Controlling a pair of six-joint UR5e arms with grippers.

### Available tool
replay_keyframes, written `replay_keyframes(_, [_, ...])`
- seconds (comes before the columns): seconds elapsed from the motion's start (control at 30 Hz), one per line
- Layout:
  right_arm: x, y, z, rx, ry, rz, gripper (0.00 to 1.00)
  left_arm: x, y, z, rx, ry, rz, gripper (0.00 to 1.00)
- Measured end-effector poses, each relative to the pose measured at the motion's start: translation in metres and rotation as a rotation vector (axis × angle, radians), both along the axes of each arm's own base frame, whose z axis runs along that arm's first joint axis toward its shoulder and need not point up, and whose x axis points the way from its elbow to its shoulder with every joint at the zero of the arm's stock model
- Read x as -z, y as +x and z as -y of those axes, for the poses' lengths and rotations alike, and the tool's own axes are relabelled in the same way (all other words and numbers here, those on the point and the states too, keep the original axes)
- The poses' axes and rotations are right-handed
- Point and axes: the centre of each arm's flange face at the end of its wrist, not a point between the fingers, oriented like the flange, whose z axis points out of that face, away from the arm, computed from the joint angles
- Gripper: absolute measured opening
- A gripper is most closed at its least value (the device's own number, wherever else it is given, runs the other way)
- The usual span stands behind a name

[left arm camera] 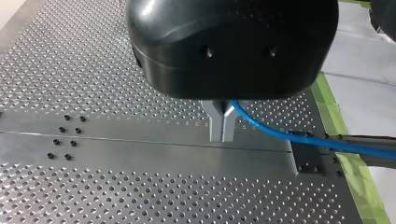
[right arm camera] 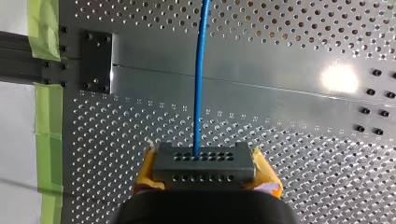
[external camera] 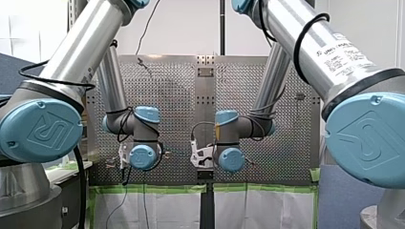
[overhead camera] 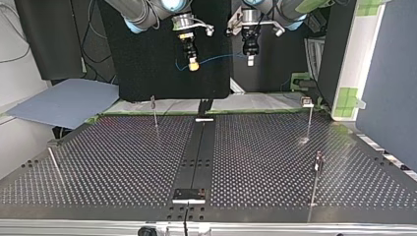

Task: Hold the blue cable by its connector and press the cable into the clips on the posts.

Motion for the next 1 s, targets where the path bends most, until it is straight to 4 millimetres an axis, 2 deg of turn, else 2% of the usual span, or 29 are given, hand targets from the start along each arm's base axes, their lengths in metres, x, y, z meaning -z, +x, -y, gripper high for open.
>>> replay_keyframes(0.73, [0.000, 0.000, 0.000, 0.000, 0.000, 0.000, 0.00, 0.000, 0.000, 0.000, 0.000, 0.000, 0.000, 0.00])
replay_keyframes(0.83, [0.000, 0.000, 0.000, 0.000, 0.001, 0.000, 0.00, 0.004, -0.005, -0.002, 0.010, 0.009, -0.018, 0.00])
replay_keyframes(0.93, [0.001, 0.005, -0.003, 0.001, 0.010, 0.005, 0.00, 0.002, -0.011, -0.003, 0.024, 0.002, -0.037, 0.00])
replay_keyframes(1.0, [-0.005, 0.012, -0.005, 0.002, 0.013, 0.021, 0.00, -0.002, -0.013, -0.003, 0.027, -0.014, -0.042, 0.00])
